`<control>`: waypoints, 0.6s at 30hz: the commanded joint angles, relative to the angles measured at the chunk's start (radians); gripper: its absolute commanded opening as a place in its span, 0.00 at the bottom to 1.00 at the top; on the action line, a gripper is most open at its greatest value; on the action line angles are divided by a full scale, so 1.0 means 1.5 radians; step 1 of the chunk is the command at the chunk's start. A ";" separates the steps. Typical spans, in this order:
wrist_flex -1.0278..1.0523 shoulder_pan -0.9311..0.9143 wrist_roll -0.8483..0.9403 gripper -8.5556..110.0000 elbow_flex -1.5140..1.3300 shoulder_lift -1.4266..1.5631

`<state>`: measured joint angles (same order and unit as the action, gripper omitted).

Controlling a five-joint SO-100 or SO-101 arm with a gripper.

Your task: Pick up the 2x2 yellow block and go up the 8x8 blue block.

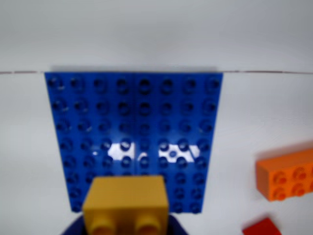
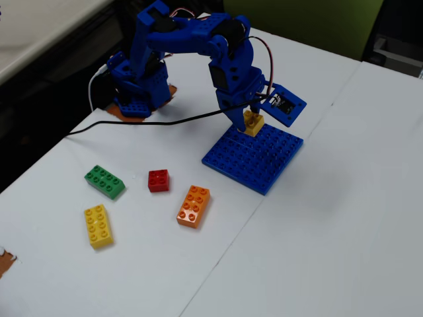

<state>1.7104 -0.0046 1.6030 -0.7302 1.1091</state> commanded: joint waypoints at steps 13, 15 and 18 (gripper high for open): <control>0.025 0.002 -0.024 0.07 0.050 0.035; 0.025 0.000 -0.024 0.07 0.050 0.038; 0.025 0.000 -0.024 0.07 0.054 0.039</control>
<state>1.7411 -0.0046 1.5708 -0.6980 1.1091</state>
